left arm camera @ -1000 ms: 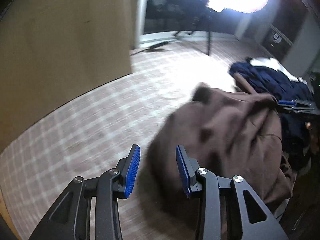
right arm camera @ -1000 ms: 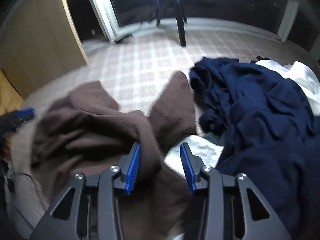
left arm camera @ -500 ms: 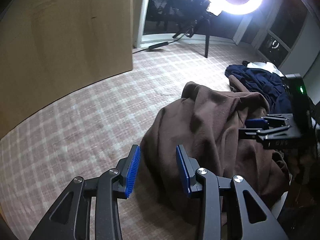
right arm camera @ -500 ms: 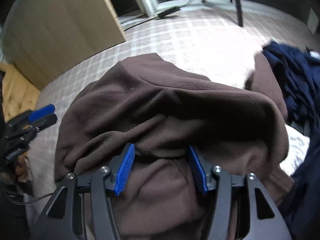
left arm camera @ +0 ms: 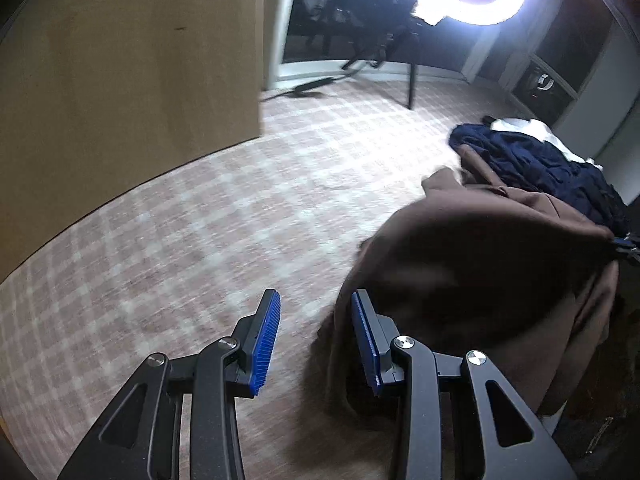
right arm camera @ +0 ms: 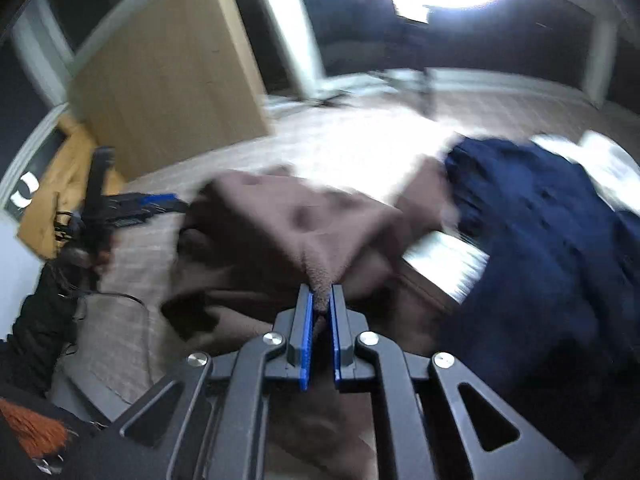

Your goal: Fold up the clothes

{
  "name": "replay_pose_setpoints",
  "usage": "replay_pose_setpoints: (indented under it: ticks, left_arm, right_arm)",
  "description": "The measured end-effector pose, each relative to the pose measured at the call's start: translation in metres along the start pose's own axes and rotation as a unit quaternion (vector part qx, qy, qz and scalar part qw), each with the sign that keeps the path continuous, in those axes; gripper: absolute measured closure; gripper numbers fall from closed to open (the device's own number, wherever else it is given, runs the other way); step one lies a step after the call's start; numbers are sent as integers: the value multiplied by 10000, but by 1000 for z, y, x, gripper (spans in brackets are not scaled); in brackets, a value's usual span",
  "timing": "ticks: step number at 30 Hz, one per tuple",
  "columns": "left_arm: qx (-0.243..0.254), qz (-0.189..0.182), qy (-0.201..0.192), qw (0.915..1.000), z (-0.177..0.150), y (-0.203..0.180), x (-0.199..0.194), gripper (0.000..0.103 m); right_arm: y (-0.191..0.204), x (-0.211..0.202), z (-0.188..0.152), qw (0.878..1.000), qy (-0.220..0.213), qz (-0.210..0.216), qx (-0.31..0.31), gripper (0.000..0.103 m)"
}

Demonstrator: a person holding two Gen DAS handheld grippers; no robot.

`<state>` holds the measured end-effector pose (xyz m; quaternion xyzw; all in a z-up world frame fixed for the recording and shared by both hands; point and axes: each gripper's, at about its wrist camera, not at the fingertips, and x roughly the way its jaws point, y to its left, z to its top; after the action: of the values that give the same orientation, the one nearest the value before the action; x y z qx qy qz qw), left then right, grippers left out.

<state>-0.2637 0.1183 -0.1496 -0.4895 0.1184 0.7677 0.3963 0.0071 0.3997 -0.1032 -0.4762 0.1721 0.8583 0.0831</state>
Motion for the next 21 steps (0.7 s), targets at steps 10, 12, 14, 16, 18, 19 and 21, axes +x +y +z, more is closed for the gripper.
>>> replay_pose_setpoints:
  ticks: [10, 12, 14, 16, 18, 19, 21]
  left_arm:
    - [1096, -818, 402, 9898, 24, -67, 22, 60]
    - [1379, -782, 428, 9864, 27, -78, 25, 55]
    - [1641, -532, 429, 9841, 31, -85, 30, 51]
    - [1875, -370, 465, 9805, 40, -89, 40, 50]
    - [1966, -589, 595, 9769, 48, -92, 51, 45]
    - [2012, -709, 706, 9744, 49, -95, 59, 45]
    - [2111, -921, 960, 9684, 48, -102, 76, 47]
  right_arm:
    - [-59, 22, -63, 9906, 779, -1011, 486, 95]
    - [-61, 20, -61, 9915, 656, -1000, 519, 95]
    - [-64, 17, -57, 9921, 564, -952, 588, 95]
    - [-68, 17, -54, 9921, 555, -881, 696, 94]
    - [-68, 17, -52, 9920, 557, -841, 761, 94]
    - [-69, 18, -53, 9920, 556, -830, 772, 94]
    - [-72, 20, -53, 9921, 558, -796, 788, 94]
